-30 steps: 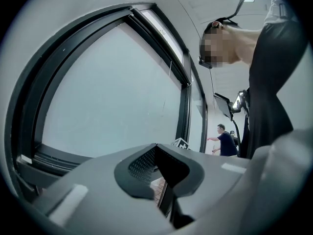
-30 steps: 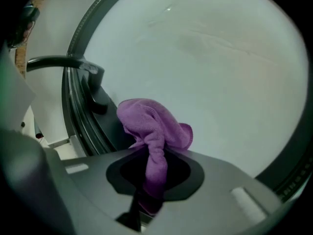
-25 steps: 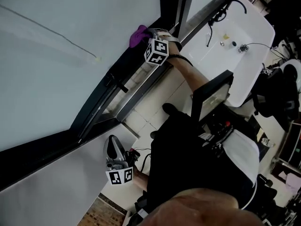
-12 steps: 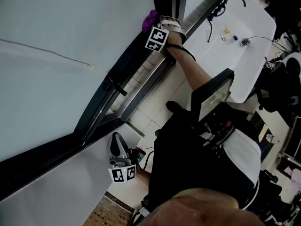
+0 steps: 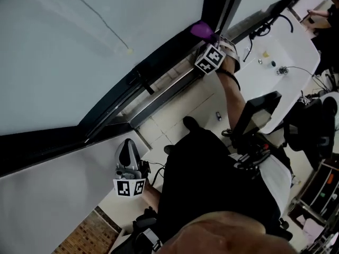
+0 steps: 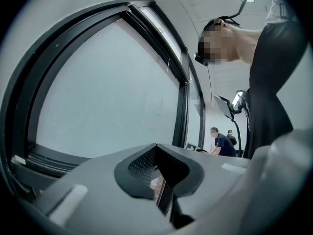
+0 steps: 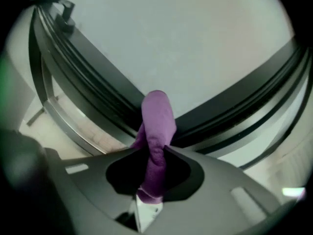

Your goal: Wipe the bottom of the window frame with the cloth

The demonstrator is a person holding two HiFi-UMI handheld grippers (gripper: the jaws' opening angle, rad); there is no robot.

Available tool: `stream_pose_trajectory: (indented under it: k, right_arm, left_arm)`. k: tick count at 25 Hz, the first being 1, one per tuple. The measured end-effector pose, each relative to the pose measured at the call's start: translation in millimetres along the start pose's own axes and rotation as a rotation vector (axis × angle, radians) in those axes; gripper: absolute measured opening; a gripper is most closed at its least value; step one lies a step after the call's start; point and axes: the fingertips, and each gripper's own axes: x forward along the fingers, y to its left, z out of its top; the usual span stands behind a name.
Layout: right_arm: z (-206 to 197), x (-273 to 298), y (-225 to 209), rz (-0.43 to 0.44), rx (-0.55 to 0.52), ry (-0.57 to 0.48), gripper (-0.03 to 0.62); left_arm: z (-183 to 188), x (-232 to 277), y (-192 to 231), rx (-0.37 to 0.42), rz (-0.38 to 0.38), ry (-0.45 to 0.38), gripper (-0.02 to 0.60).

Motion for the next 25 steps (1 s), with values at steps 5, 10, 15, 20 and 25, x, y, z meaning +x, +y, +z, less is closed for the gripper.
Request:
stream_pose_trajectory:
  k: [5, 10, 15, 20, 25]
  right_arm:
    - [28.5, -94.6, 133.3, 0.651, 0.292, -0.337, 0.064]
    - [70.5, -175.4, 262.1, 0.989, 0.304, -0.458, 0.064]
    - [160.1, -300.6, 310.9, 1.347, 0.286, -0.747, 0.065]
    - [205.3, -374.4, 305.6, 1.539, 0.367, -0.916, 0.064]
    - [212.0, -408.3, 307.4, 1.608, 0.359, -0.977, 0.064]
  left_arm:
    - [7.7, -7.5, -6.5, -0.007, 0.022, -0.021, -0.008]
    - [8.2, -11.1, -4.8, -0.013, 0.013, -0.027, -0.009]
    - [9.8, -41.0, 6.3, -0.015, 0.108, -0.045, -0.009]
    - [9.7, -71.7, 17.2, -0.012, 0.191, -0.058, -0.009]
    - [10.6, -94.3, 23.4, -0.008, 0.243, -0.067, -0.008]
